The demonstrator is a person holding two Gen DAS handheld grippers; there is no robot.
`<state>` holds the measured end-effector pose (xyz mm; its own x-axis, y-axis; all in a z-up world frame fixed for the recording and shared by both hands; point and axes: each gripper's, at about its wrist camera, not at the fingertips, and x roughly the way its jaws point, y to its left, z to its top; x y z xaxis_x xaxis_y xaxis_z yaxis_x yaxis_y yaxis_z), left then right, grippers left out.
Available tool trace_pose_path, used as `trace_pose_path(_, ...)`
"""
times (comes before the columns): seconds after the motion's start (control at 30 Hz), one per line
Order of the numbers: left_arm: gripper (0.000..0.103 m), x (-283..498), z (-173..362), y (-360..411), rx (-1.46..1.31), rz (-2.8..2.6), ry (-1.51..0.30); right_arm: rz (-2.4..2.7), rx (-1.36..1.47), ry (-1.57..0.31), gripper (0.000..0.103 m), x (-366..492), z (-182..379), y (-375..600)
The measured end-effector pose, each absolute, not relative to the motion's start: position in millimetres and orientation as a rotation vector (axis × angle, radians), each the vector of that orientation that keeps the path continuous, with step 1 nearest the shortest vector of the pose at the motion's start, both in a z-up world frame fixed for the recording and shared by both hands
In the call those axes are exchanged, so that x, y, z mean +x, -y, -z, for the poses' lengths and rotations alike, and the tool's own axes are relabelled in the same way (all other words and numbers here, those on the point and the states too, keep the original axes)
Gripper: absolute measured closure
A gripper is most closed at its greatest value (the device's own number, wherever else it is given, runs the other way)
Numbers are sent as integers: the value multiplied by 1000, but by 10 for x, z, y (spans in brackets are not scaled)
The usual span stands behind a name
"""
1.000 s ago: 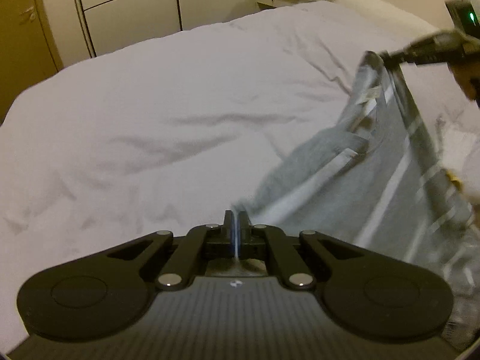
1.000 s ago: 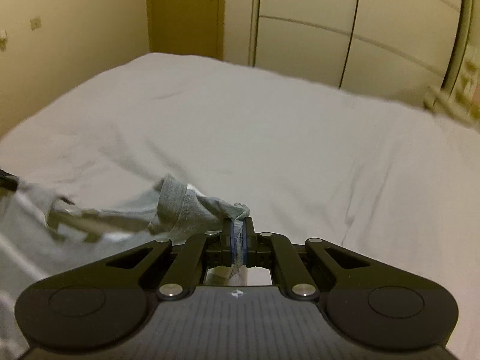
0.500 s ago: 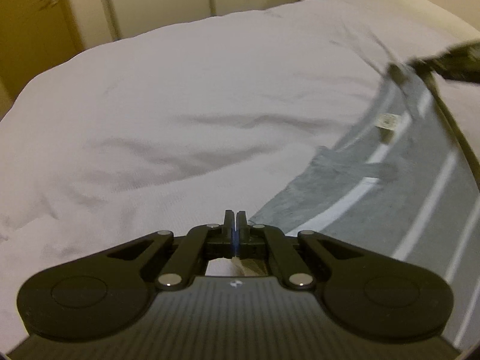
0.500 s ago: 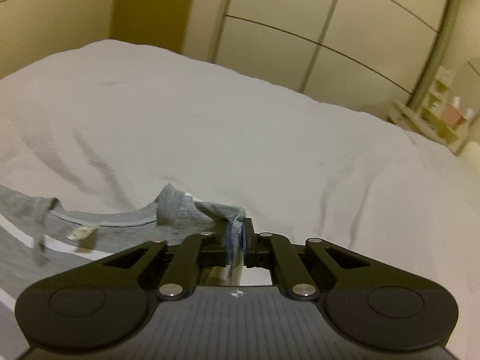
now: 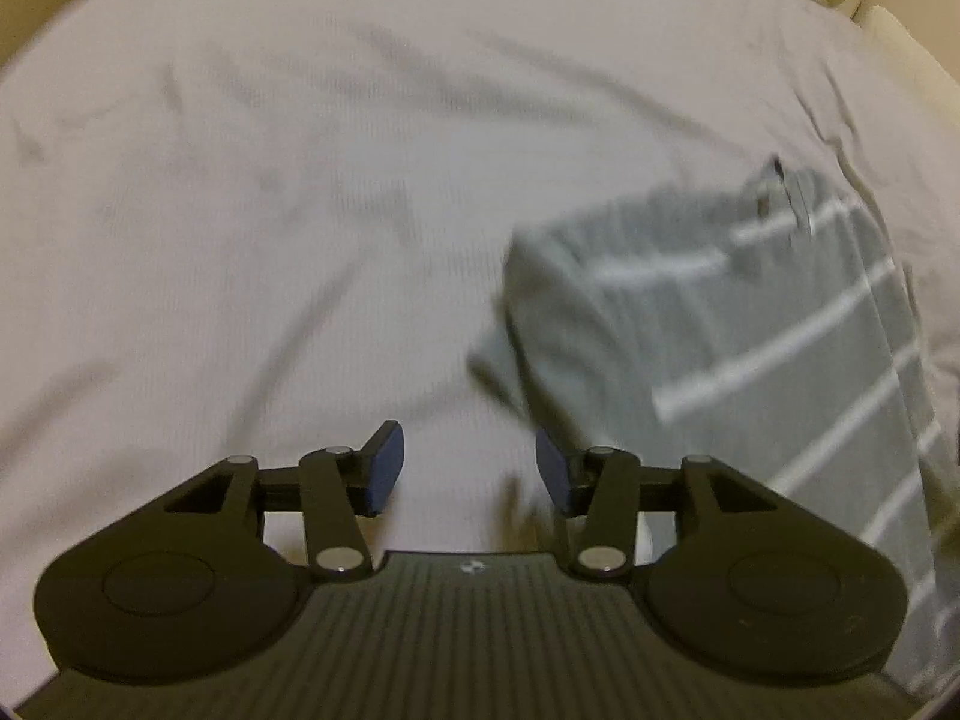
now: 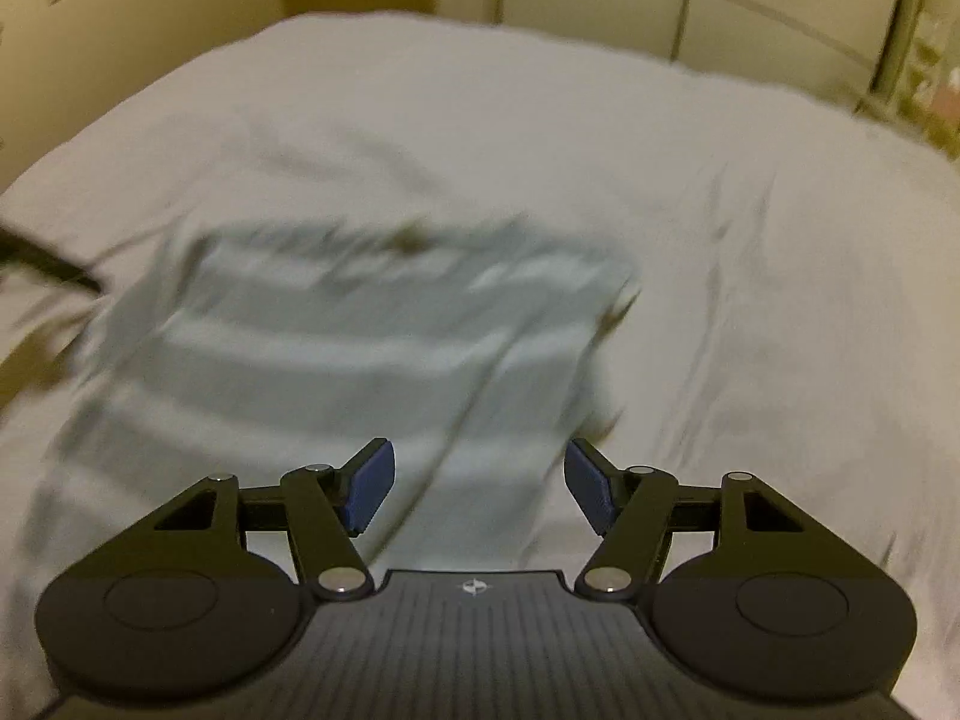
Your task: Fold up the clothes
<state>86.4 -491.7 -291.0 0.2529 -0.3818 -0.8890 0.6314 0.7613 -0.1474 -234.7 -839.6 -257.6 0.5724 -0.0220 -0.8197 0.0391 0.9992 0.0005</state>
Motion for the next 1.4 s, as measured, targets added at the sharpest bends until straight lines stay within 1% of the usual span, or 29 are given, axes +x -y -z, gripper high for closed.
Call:
trace_pose_path(0.07, 60, 915, 3020, 4904, 230, 703, -1130, -25, 57, -997, 38, -2546, 2559, 7981)
trace_pose_path(0.17, 59, 1078, 3116, 4949, 195, 750, -1087, -139, 44, -1025, 38, -2609, 2538, 7309)
trace_pose_path(0.2, 57, 1148, 3149, 4979, 182, 776, -1073, -178, 35, -1030, 37, -2630, 2541, 7070)
trace_pose_path(0.23, 55, 1223, 3182, 5016, 170, 806, -1063, -210, 21, -1025, 34, -2609, 2546, 6830)
trace_pose_path(0.3, 55, 1388, 3286, 5130, 153, 903, -1090, -240, -10, -1002, 31, -2564, 2539, 6457)
trace_pose_path(0.33, 60, 1462, 3351, 5180, 146, 952, -1113, -245, -43, -987, 29, -2495, 2559, 6251)
trace_pose_path(0.37, 68, 1522, 3415, 5213, 148, 996, -1142, -240, -81, -973, 29, -2406, 2582, 6070)
trace_pose_path(0.4, 103, 1564, 3440, 5228, 166, 1029, -1164, -222, -118, -962, 29, -2301, 2622, 5891)
trace_pose_path(0.5, 103, 1679, 3303, 5106, 160, 1049, -1139, -147, -220, -944, 29, -1978, 2761, 5479)
trace_pose_path(0.53, 103, 1717, 3258, 5065, 158, 1055, -1131, -128, -283, -932, 27, -1869, 2808, 5364)
trace_pose_path(0.67, 103, 1869, 3076, 4902, 151, 1082, -1098, -87, -563, -862, 27, -1477, 3057, 4925)
trace_pose_path(0.7, 103, 1908, 3031, 4862, 149, 1089, -1089, -79, -656, -833, 29, -1404, 3144, 4817)
trace_pose_path(0.73, 103, 1946, 2985, 4821, 147, 1095, -1081, -82, -737, -820, 41, -1322, 3239, 4722)
trace_pose_path(0.77, 103, 1984, 2940, 4780, 146, 1102, -1073, -93, -784, -834, 55, -1236, 3320, 4654)
trace_pose_path(0.8, 103, 2021, 2903, 4747, 144, 1108, -1066, -99, -789, -873, 92, -1137, 3373, 4612)
trace_pose_path(0.83, 103, 2050, 2897, 4735, 140, 1112, -1064, -91, -749, -903, 102, -1061, 3357, 4596)
trace_pose_path(0.87, 103, 2070, 2872, 4705, 139, 1114, -1057, -86, -710, -923, 102, -994, 3320, 4569)
trace_pose_path(1.03, 103, 2297, 2658, 4366, 123, 1066, -1004, -126, -551, -864, 102, -778, 2846, 4189)
trace_pose_path(1.17, 103, 2576, 2623, 4149, 180, 960, -996, -187, -468, -816, 100, -488, 2708, 3824)
trace_pose_path(1.2, 103, 2599, 2663, 4118, 193, 941, -1015, -194, -451, -829, 90, -423, 2730, 3772)
trace_pose_path(1.23, 103, 2622, 2702, 4086, 206, 922, -1034, -200, -437, -855, 69, -369, 2759, 3734)
trace_pose_path(1.27, 103, 2645, 2741, 4055, 220, 903, -1053, -206, -421, -866, 59, -376, 2751, 3736)
trace_pose_path(1.3, 102, 2656, 2775, 4023, 231, 883, -1067, -205, -396, -853, 51, -460, 2687, 3773)
trace_pose_path(1.37, 102, 2583, 2787, 3950, 241, 847, -1067, -200, -349, -828, 50, -653, 2549, 3859)
trace_pose_path(1.4, 100, 2526, 2768, 3911, 238, 841, -1065, -178, -333, -824, 50, -825, 2459, 3947)
